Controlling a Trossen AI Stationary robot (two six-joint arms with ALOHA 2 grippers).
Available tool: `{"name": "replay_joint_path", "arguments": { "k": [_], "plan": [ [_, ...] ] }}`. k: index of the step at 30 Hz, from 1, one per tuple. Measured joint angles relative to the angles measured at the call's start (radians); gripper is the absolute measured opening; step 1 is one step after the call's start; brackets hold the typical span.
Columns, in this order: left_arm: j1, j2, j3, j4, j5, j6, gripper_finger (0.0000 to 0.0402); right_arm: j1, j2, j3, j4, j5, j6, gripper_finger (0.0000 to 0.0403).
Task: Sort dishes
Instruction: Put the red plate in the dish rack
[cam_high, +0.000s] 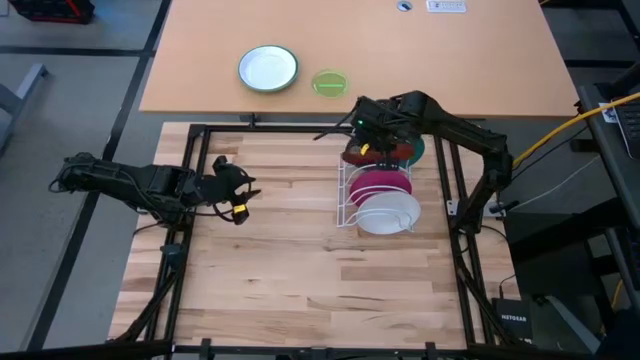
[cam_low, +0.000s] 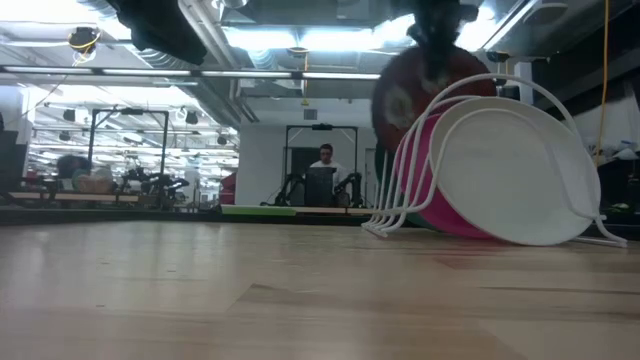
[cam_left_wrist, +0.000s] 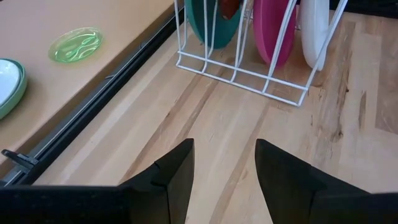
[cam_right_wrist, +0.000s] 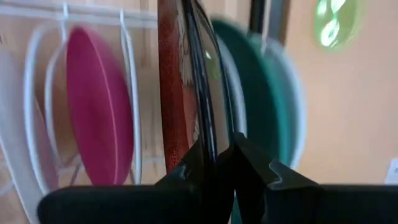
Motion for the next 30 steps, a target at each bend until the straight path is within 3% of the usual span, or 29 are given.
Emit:
{"name": "replay_joint_path", "arguments": {
  "k": [8, 15, 24, 30],
  "plan": [
    [0.0, 0.0, 0.0, 0.001, 0.0, 0.0, 0.0159, -0.063, -0.024, -0.216, 0.069, -0.002, 0.008, 0.0043],
    [0.0, 0.0, 0.0, 0.001, 0.0, -0.005, 0.0159, -0.099, -0.024, -0.396, 0.288, -0.122, -0.045, 0.0043],
    [0.0, 0.0, 0.001, 0.0, 0.001, -0.003, 0.0159, -0.105, -0.03, -0.452, 0.305, -0.1, -0.064, 0.0044],
    [0.0, 0.0, 0.001, -0.001, 0.001, -0.005, 0.0159, -0.105, -0.022, -0.458, 0.326, -0.064, -0.062, 0.0112]
  ]
}}
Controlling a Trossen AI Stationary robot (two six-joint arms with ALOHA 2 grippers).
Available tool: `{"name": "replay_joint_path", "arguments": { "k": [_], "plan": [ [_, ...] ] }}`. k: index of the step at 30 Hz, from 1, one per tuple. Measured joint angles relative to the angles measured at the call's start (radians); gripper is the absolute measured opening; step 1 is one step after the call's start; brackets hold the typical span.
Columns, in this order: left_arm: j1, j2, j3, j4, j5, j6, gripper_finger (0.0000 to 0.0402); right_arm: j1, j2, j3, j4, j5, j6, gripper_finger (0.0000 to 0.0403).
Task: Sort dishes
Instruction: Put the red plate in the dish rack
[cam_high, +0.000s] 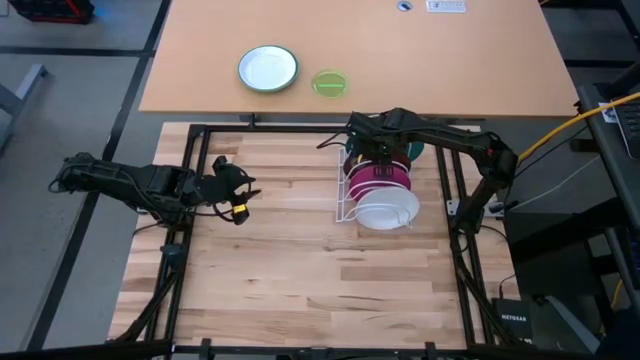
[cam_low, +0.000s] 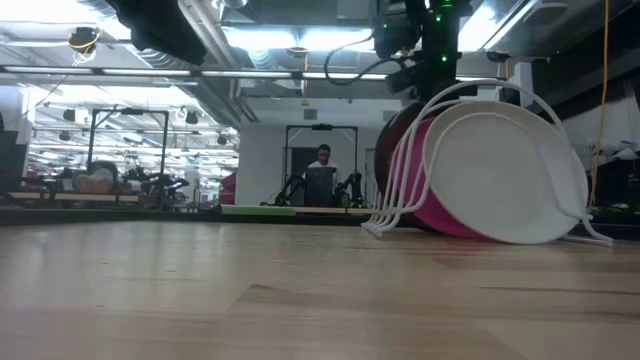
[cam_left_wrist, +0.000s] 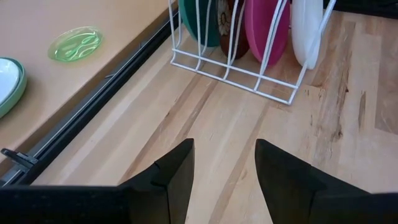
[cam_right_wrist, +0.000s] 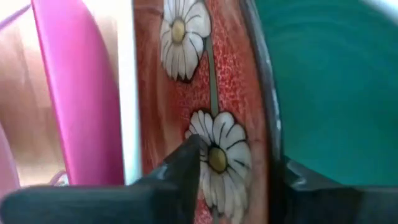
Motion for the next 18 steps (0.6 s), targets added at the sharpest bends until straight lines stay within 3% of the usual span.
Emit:
{"name": "replay_joint_path", "arguments": {
  "k": [7, 18],
  "plan": [
    [0.0, 0.0, 0.0, -0.005, 0.0, -0.002, 0.0159, 0.0, 0.0, 0.001, 0.018, 0.028, 0.0, 0.0164],
    [0.0, 0.0, 0.0, -0.005, 0.0, -0.002, 0.0159, 0.001, -0.016, 0.101, -0.117, 0.024, 0.033, 0.0127]
  ]
}}
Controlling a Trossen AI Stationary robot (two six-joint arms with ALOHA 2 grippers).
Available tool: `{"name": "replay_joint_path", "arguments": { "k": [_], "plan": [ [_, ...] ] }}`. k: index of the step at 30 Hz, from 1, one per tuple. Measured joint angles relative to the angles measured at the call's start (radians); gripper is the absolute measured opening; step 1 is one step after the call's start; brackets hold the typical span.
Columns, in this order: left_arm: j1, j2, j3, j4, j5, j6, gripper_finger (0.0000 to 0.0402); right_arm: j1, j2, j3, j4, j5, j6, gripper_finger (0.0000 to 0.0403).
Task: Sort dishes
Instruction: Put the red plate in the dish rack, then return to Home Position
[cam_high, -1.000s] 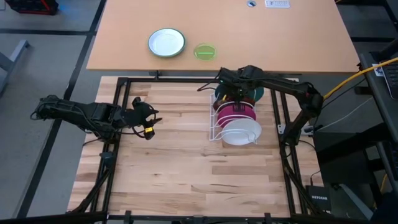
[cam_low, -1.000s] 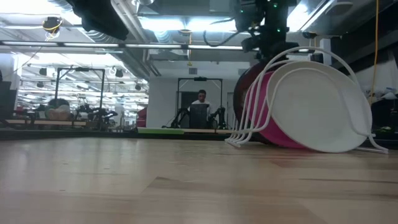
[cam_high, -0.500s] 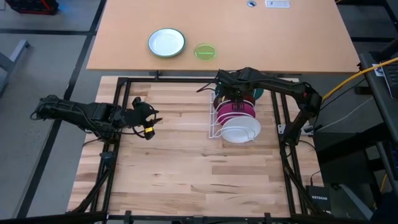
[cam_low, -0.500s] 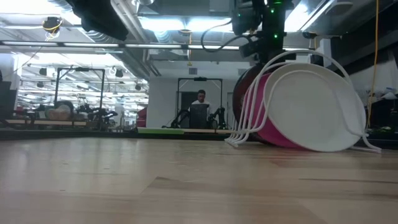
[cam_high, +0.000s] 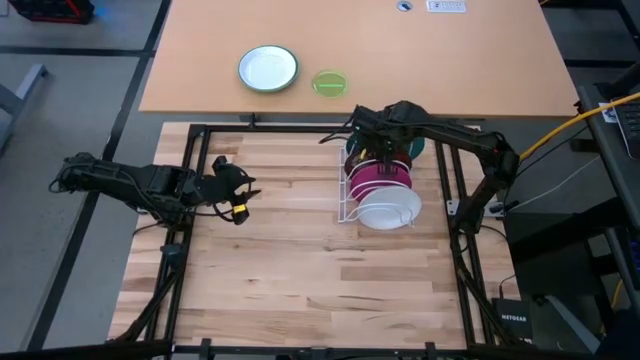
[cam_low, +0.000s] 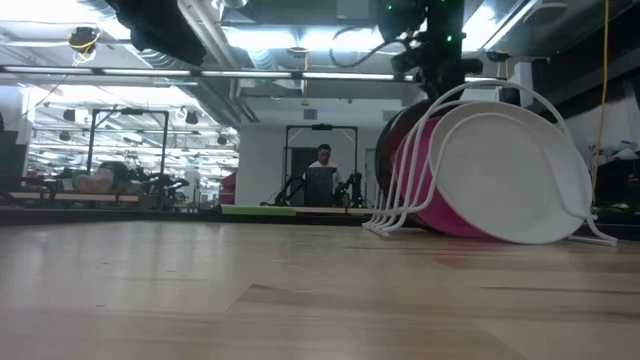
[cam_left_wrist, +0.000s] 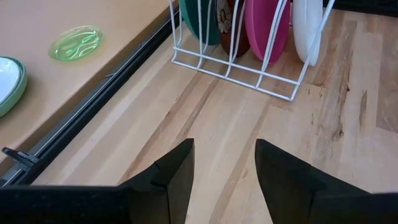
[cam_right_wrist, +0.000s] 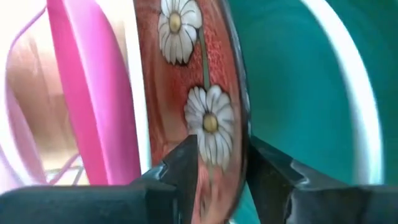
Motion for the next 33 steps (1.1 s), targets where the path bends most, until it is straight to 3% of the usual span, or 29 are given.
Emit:
{"name": "replay_joint_path", "arguments": {
  "k": [9, 15, 19, 25, 33],
  "plan": [
    [0.0, -0.036, 0.0, 0.047, 0.0, 0.129, 0.0159, 0.0, -0.052, 0.124, -0.106, -0.005, 0.021, 0.0128],
    [0.0, -0.17, 0.0, 0.122, 0.0, 0.268, 0.0159, 0.008, -0.162, 0.219, -0.103, -0.008, 0.022, 0.0128],
    [0.0, -0.274, 0.0, 0.075, -0.001, 0.283, 0.0159, 0.048, -0.294, 0.217, -0.048, 0.062, 0.022, 0.0128],
    [0.0, -0.389, -0.071, 0.04, 0.001, 0.256, 0.0159, 0.204, -0.542, 0.027, 0.192, 0.084, 0.048, 0.0129],
    [0.0, -0.556, -0.453, 0.391, 0.003, 0.234, 0.0159, 0.496, -0.797, -0.501, 0.794, 0.061, 0.068, 0.0129]
  ]
}}
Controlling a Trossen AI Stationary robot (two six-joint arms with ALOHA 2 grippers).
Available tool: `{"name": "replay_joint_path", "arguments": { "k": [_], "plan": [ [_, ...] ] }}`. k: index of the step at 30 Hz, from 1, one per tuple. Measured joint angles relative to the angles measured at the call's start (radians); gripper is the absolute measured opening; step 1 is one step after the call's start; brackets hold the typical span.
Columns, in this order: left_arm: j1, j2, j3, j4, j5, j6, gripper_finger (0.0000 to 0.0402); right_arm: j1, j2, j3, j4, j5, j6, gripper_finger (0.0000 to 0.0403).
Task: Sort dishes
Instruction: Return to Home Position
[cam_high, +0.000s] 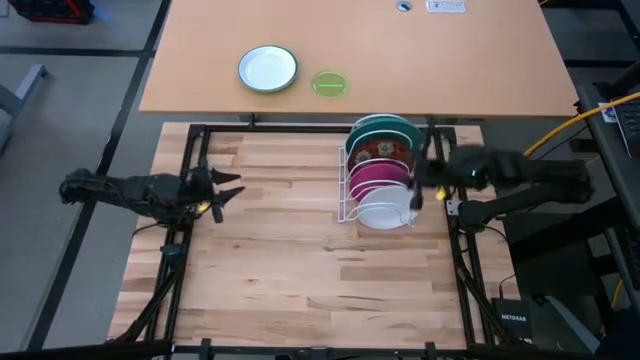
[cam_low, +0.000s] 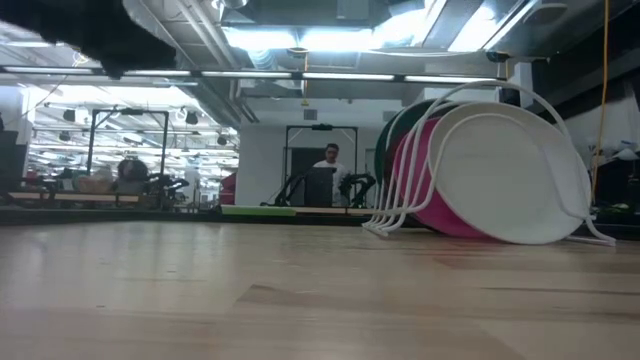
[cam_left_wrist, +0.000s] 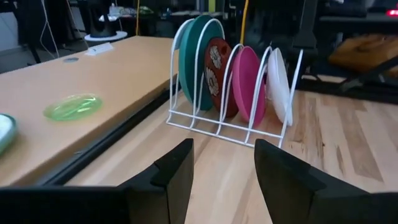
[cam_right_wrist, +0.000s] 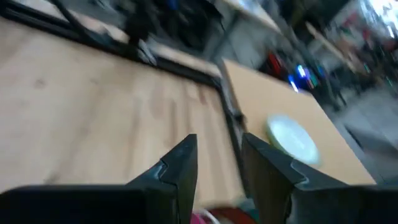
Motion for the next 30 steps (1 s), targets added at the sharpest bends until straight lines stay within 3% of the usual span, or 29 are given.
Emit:
{"name": "replay_joint_path", "arguments": {
  "k": [5, 15, 24, 30],
  "plan": [
    [0.009, -0.104, -0.124, 0.064, -0.001, -0.047, 0.0159, 0.108, -0.071, -0.294, 0.317, 0.002, -0.037, 0.0129],
    [0.01, -0.34, -0.185, 0.01, -0.003, -0.028, 0.0159, 0.242, -0.341, -0.705, 0.706, 0.181, 0.028, 0.0129],
    [0.023, -0.339, -0.185, -0.005, -0.111, 0.012, 0.0159, 0.257, -0.554, -0.878, 0.744, 0.257, -0.052, 0.0129],
    [0.038, -0.339, -0.185, -0.013, -0.121, 0.024, 0.0159, 0.257, -0.71, -0.946, 0.659, 0.207, -0.017, 0.0129]
  ]
}}
